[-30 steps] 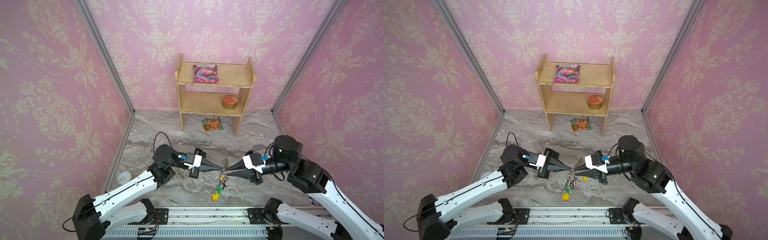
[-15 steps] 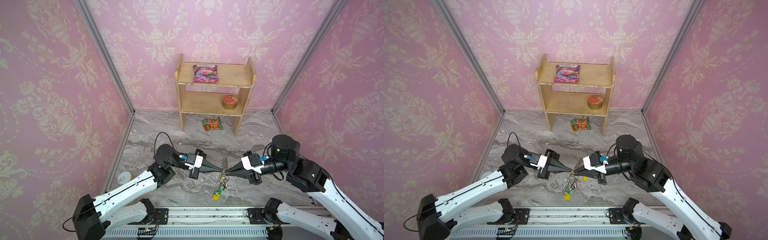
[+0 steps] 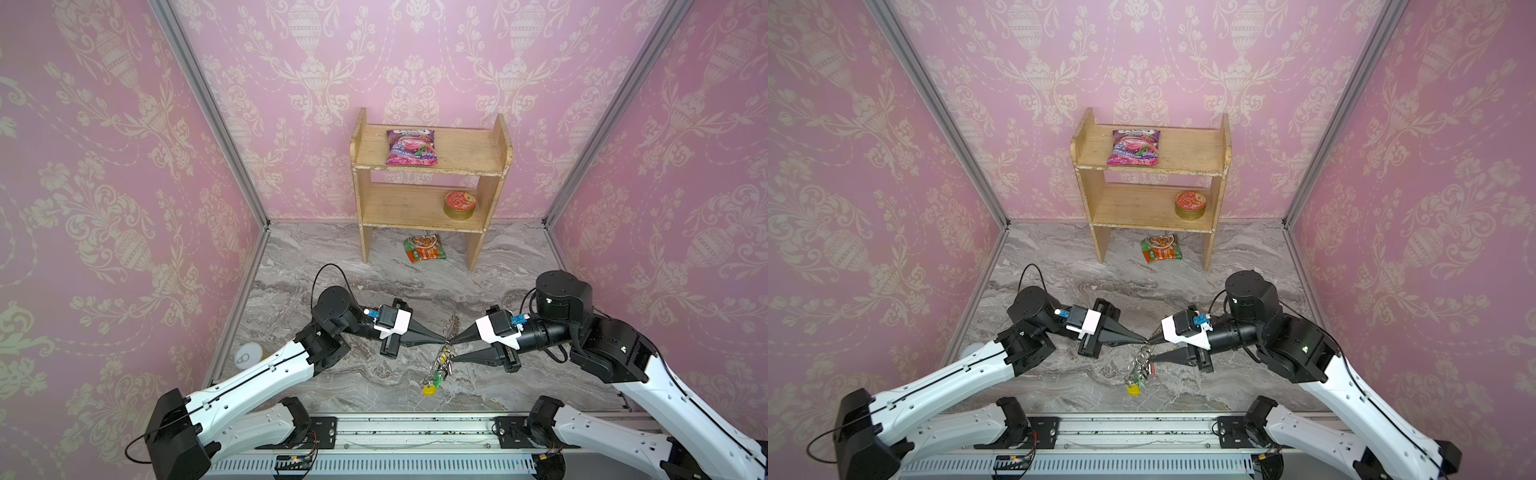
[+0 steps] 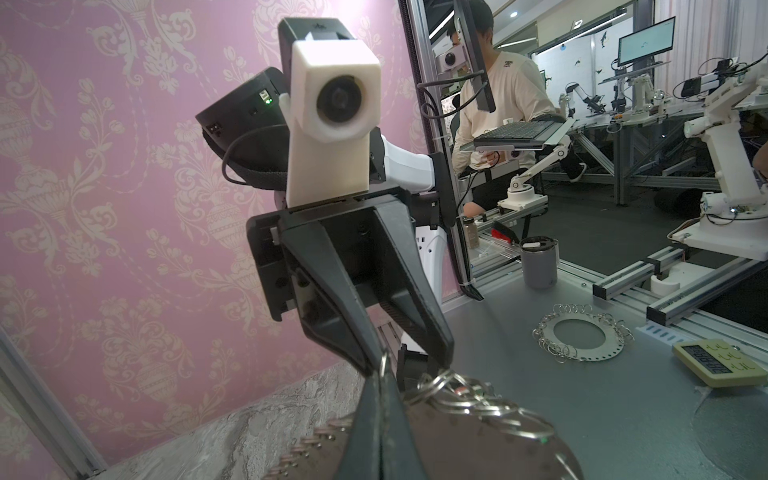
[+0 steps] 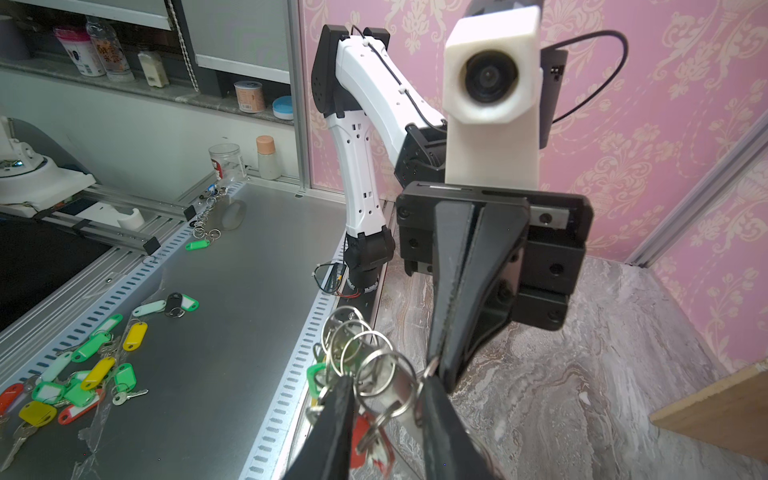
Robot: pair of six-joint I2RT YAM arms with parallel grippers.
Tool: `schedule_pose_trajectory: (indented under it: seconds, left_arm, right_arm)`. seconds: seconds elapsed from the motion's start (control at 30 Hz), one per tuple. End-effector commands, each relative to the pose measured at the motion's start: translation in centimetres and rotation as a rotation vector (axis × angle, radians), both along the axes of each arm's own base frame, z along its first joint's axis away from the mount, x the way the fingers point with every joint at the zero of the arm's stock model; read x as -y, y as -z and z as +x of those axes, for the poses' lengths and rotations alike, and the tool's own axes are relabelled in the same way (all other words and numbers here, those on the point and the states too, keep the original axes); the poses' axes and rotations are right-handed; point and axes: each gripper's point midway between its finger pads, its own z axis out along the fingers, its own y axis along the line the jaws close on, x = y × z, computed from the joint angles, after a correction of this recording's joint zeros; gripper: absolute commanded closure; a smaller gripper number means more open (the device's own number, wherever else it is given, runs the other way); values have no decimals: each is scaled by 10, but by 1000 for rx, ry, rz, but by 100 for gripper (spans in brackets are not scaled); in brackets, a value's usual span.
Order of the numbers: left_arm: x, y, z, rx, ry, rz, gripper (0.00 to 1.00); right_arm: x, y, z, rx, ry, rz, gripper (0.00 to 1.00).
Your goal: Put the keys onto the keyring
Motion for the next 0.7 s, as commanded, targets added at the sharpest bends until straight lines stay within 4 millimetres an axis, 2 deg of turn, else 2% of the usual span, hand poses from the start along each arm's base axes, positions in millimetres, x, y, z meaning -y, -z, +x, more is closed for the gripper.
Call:
schedule_pose_trajectory:
  seconds: [0.0, 0.1, 0.13, 0.2, 0.67]
  left_arm:
    - [-7, -18, 5, 54, -73, -49, 100]
    - [-9, -17, 4, 57, -73, -51, 100]
    - [-9, -17, 3, 60, -71, -52, 100]
    - [-10, -16, 2, 65, -70, -52, 100]
    - [-15, -15, -4, 88, -63, -64, 100]
  right_arm:
    - [4, 4, 2, -18, 49, -23, 63]
    - [7, 5, 7, -30, 100, -22, 58]
    - [7, 18, 10, -54, 116, -45, 57]
    - [9, 20, 12, -58, 145, -42, 56]
    - [20, 17, 33, -45, 316, -6, 55]
